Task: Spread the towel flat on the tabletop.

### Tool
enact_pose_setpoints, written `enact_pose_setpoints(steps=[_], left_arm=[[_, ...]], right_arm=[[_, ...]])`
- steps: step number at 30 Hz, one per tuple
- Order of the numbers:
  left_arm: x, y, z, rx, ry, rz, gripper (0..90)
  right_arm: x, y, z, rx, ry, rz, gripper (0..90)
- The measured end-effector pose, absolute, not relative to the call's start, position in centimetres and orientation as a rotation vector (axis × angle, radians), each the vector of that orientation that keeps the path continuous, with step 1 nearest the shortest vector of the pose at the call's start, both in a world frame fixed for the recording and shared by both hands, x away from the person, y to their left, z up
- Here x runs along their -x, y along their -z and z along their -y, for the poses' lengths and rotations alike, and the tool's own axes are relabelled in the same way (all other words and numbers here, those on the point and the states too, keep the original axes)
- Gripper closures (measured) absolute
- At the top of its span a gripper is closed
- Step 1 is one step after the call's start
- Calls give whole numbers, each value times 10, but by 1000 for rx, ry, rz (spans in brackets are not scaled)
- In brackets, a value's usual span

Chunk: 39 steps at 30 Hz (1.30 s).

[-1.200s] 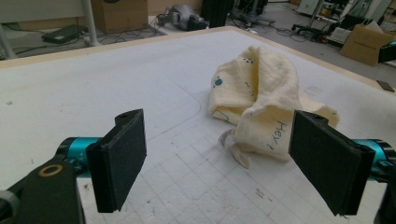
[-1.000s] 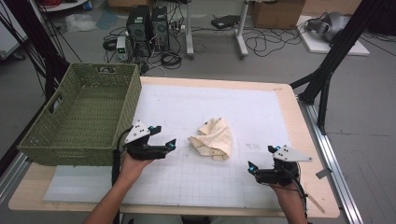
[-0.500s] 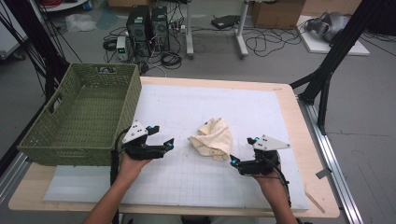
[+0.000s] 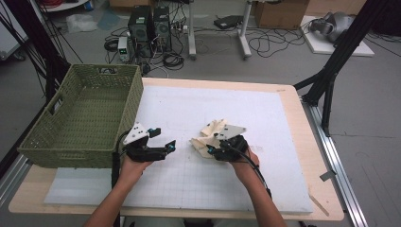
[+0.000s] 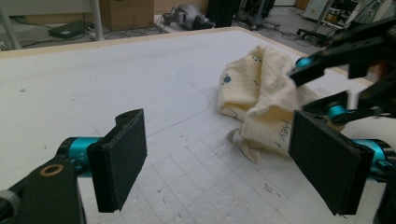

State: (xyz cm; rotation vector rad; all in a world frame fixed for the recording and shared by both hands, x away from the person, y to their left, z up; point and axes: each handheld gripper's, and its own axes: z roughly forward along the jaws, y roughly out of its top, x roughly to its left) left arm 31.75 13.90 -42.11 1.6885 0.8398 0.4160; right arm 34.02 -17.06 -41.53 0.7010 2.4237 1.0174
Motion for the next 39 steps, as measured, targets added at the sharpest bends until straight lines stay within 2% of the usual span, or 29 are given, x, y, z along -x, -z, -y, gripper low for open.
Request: enact_pose_setpoints(steps=[1, 4, 6, 14, 24, 25, 29, 33, 39], left_arm=[[-317, 422, -139, -1694, -412, -837, 201], [-318, 423, -140, -1696, -414, -840, 204], [-318, 423, -141, -1688, -417, -851, 205], [-319, 424, -142, -1685, -416, -859, 208], [-319, 424, -141, -1691, -418, -856, 208], [-319, 424, -141, -1689, -416, -858, 208], [-319, 424, -141, -1686, -417, -860, 208], [-319, 424, -141, -1688, -418, -860, 208], [-319, 424, -141, -1687, -420, -860, 208]], right_arm=[[-345, 420, 172, -753, -994, -2441, 597], [-349, 423, 181, -808, -972, -2439, 804], [-345, 418, 187, -808, -1003, -2425, 858], [-324, 396, 210, -846, -1159, -2351, 860], [-317, 411, 264, -1039, -887, -2229, 858], [-317, 413, 268, -1052, -856, -2224, 851], [-312, 419, 282, -1098, -813, -2204, 727], [-304, 406, 287, -1094, -884, -2119, 591], [-300, 380, 262, -956, -1025, -2100, 468]])
